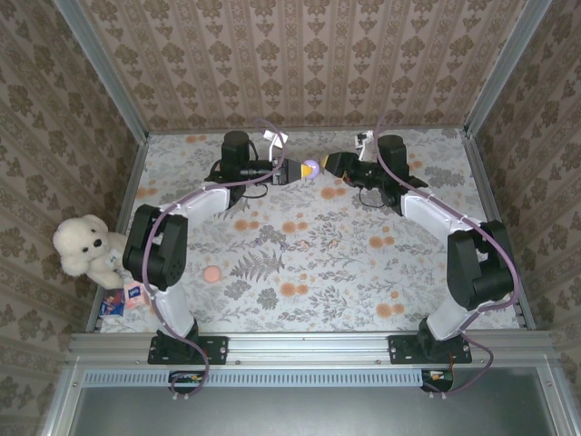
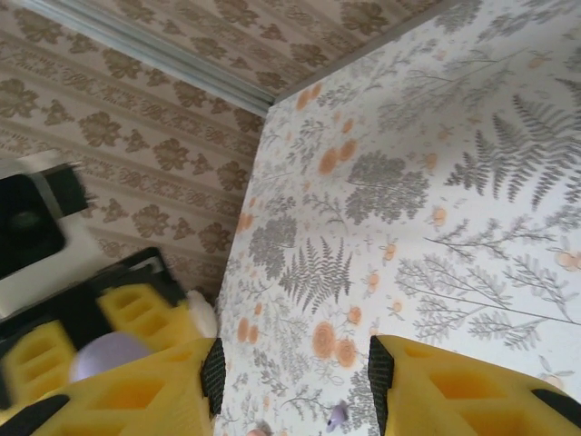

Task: Insert the wireless bluetooth earbuds into the charging case

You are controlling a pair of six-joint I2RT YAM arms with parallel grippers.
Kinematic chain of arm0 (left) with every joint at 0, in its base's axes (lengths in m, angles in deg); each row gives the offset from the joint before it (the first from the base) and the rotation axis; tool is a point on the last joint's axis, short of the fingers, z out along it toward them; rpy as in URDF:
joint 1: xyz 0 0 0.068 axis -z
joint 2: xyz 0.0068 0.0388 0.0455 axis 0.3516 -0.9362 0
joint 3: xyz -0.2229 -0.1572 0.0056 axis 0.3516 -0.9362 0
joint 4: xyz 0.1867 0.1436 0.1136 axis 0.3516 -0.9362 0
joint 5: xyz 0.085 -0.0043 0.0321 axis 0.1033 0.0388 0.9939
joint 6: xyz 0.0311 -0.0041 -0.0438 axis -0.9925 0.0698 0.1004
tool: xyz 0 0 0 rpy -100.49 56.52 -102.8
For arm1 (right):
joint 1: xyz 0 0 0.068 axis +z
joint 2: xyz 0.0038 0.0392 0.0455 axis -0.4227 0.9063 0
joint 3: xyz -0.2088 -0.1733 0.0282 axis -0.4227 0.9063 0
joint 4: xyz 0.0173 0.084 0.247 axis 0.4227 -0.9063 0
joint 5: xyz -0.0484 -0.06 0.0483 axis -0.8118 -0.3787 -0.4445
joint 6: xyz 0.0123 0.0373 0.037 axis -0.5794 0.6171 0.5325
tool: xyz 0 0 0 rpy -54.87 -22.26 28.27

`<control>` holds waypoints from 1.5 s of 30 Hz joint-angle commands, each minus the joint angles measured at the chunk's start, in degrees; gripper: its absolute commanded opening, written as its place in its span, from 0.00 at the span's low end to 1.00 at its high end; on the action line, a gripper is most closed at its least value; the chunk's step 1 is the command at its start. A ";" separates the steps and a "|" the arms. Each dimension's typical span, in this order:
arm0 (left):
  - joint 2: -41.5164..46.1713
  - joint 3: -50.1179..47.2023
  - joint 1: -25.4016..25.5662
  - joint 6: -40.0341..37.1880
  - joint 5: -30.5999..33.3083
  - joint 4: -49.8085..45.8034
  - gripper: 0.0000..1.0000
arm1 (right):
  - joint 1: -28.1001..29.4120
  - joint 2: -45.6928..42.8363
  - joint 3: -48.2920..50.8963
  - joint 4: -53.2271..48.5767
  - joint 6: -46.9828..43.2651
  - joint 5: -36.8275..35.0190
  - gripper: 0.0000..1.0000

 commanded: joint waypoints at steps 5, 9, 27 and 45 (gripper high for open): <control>2.82 2.53 0.51 -3.50 -2.81 -0.05 0.00 | -0.66 -2.28 0.91 -2.96 0.47 -0.48 0.53; 2.34 2.65 0.52 -3.78 -2.77 -0.27 0.00 | -0.54 -4.22 0.71 -3.20 1.51 -0.17 0.55; 1.48 6.89 3.40 -15.95 1.06 -15.57 0.00 | 5.59 -5.46 -4.58 -4.09 16.98 -10.20 0.77; 4.15 5.08 4.17 -20.40 13.42 -16.79 0.00 | 7.91 -5.29 -2.36 -6.87 21.99 -13.79 0.76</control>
